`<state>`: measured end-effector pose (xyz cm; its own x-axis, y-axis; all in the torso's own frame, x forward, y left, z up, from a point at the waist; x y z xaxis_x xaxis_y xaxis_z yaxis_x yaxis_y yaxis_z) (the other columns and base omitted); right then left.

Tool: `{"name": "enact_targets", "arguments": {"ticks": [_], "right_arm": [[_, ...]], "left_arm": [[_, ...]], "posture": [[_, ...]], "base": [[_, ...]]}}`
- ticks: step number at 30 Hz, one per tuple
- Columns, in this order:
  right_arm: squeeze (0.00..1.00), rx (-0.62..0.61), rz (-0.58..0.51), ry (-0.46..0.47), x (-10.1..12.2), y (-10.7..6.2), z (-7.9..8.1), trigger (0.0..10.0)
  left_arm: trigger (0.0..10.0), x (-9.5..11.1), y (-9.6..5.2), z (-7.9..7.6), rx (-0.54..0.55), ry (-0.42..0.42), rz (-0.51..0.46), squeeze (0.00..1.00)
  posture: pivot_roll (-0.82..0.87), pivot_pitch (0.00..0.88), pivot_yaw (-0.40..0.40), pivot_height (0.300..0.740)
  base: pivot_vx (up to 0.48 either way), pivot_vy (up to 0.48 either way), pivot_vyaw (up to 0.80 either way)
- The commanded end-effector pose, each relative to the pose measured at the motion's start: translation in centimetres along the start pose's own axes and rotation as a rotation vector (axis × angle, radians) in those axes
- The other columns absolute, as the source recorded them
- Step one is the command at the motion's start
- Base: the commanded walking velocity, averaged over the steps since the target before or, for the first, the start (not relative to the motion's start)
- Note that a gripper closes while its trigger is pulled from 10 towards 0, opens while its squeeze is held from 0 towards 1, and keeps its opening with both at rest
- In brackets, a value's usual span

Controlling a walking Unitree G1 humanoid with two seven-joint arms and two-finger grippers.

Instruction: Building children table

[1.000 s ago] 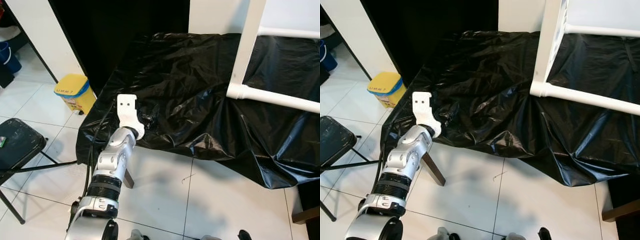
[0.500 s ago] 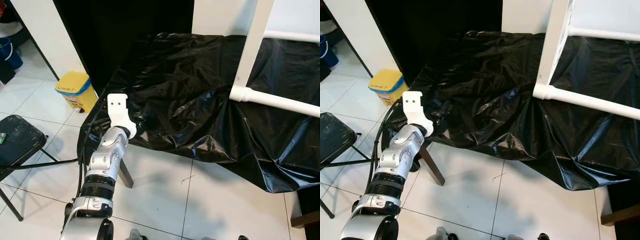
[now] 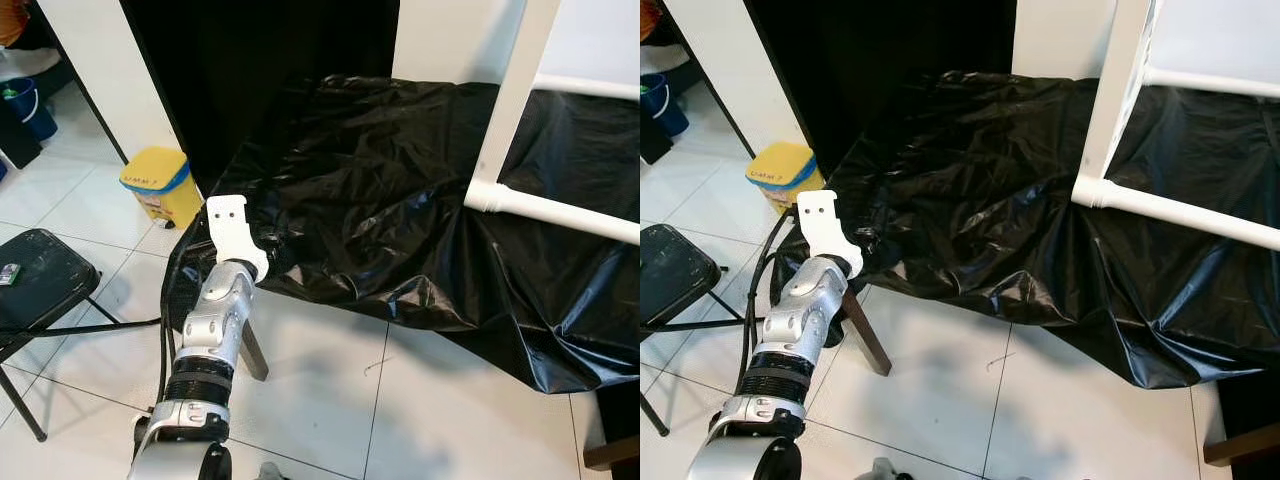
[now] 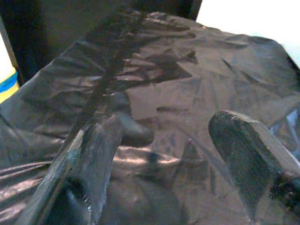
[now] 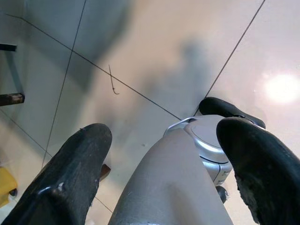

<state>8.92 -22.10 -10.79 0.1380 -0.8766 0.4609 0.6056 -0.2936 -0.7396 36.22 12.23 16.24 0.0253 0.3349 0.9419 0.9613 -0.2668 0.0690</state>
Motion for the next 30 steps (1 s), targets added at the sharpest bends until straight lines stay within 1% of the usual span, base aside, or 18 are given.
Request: {"name": "enact_targets", "arguments": {"ticks": [1, 3, 4, 8, 9, 11, 12, 13, 15, 16, 17, 18, 19, 20, 22, 24, 25, 30], "right_arm": [[0.0, 0.009, 0.248, -1.259, 0.6, 2.8, 3.7, 10.0], [0.0, 0.009, 0.248, -1.259, 0.6, 2.8, 3.7, 10.0], [0.0, -0.003, 0.237, -1.172, 0.7, 2.9, 3.8, 10.0], [0.0, -0.048, 0.222, -1.063, 1.3, 3.0, 3.6, 10.0], [0.0, -0.02, 0.247, -1.224, 1.2, 3.0, 3.8, 10.0], [0.0, -0.02, 0.247, -1.224, 1.2, 3.0, 3.8, 10.0], [0.0, 0.023, 0.271, -1.392, 0.9, 3.0, 3.9, 10.0], [0.0, 0.023, 0.271, -1.392, 0.9, 3.0, 3.9, 10.0], [0.0, 0.0, 0.254, -1.3, 1.0, 3.1, 4.0, 10.0], [0.0, -0.032, 0.226, -1.172, 1.5, 3.2, 4.2, 10.0], [0.0, -0.032, 0.226, -1.172, 1.5, 3.2, 4.2, 10.0], [0.0, -0.048, 0.191, -1.088, 2.1, 3.4, 4.5, 10.0], [0.0, -0.025, 0.196, -1.165, 2.0, 3.5, 4.8, 10.0], [0.0, -0.025, 0.196, -1.165, 2.0, 3.5, 4.8, 10.0], [0.0, 0.017, 0.211, -1.326, 1.6, 3.5, 5.2, 10.0], [0.0, 0.017, 0.211, -1.326, 1.6, 3.5, 5.2, 10.0], [0.0, 0.058, 0.225, -1.44, 1.0, 3.5, 5.4, 10.0], [0.0, 0.074, 0.254, -1.47, 0.3, 3.3, 5.3, 10.0]], "left_arm": [[10.0, -0.3, 0.1, 0.0, 0.016, 0.01, 0.008, 0.0], [10.0, -0.3, 0.1, 0.0, 0.016, 0.01, 0.008, 0.0], [10.0, -0.5, 0.1, -0.1, 0.018, 0.005, 0.011, 0.0], [10.0, -0.6, 0.4, -0.2, 0.035, -0.022, 0.008, 0.0], [10.0, -0.6, 0.5, -0.3, 0.041, -0.009, 0.005, 0.0], [10.0, -0.6, 0.5, -0.3, 0.041, -0.009, 0.005, 0.0], [10.0, -0.6, 0.5, -0.3, 0.044, -0.004, 0.002, 0.0], [10.0, -0.6, 0.5, -0.3, 0.044, -0.004, 0.002, 0.0], [10.0, -1.0, 0.2, -0.2, 0.044, 0.053, 0.003, 0.0], [10.0, -1.2, 0.1, 0.0, 0.051, 0.058, -0.003, 0.0], [10.0, -1.2, 0.1, 0.0, 0.051, 0.058, -0.003, 0.0], [10.0, -1.3, 0.1, 0.2, 0.076, 0.044, -0.014, 0.0], [10.0, -1.3, 0.2, 0.0, 0.077, 0.067, -0.017, 0.0], [10.0, -1.3, 0.2, 0.0, 0.077, 0.067, -0.017, 0.0], [10.0, -1.3, 0.4, -0.6, 0.06, 0.108, -0.017, 0.0], [10.0, -1.3, 0.4, -0.6, 0.06, 0.108, -0.017, 0.0], [10.0, -1.6, 0.5, -1.5, 0.023, 0.129, -0.005, 0.0], [10.0, -2.4, 0.4, -3.2, -0.046, 0.165, 0.018, 0.0]], "posture": [[0.0, 0.017, 0.014, 0.74], [0.0, 0.017, 0.014, 0.74], [0.0, 0.01, 0.015, 0.74], [0.01, 0.004, 0.012, 0.74], [0.01, 0.0, 0.01, 0.74], [0.01, 0.0, 0.01, 0.74], [0.02, 0.0, 0.006, 0.74], [0.02, 0.0, 0.006, 0.74], [0.03, 0.0, 0.001, 0.74], [0.03, 0.0, -0.004, 0.74], [0.03, 0.0, -0.004, 0.74], [0.03, 0.0, -0.004, 0.74], [0.03, 0.0, -0.003, 0.74], [0.03, 0.0, -0.003, 0.74], [0.04, 0.0, -0.005, 0.74], [0.04, 0.0, -0.005, 0.74], [0.04, 0.001, -0.004, 0.74], [0.04, 0.004, -0.007, 0.74]], "base": [[0.0, 0.0, 0.0], [0.0, 0.0, 0.0], [0.0, 0.0, 0.0], [0.0, 0.0, 0.0], [0.0, 0.0, 0.0], [0.0, 0.0, 0.0], [0.0, 0.0, 0.0], [0.0, 0.0, 0.0], [0.0, 0.0, 0.0], [0.0, 0.0, 0.0], [0.0, 0.0, 0.0], [0.0, 0.0, 0.0], [0.0, 0.0, 0.0], [0.0, 0.0, 0.0], [0.0, 0.0, 0.0], [0.0, 0.0, 0.0], [0.0, 0.0, 0.0], [0.0, 0.0, 0.0]]}}
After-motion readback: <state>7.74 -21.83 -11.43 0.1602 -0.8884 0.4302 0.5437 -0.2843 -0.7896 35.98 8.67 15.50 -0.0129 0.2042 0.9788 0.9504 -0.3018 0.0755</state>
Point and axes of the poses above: a point about 5 cm out from each wrist's last joint towards the gripper, its own y axis pointing out of the wrist towards the gripper, its own x axis along the axis of the wrist's last joint, z = x × y, the point moved 1 cm from there along y, pointing out of the wrist towards the gripper, and after that the axes turned 9 degrees about -y, right-handed, at the moved point
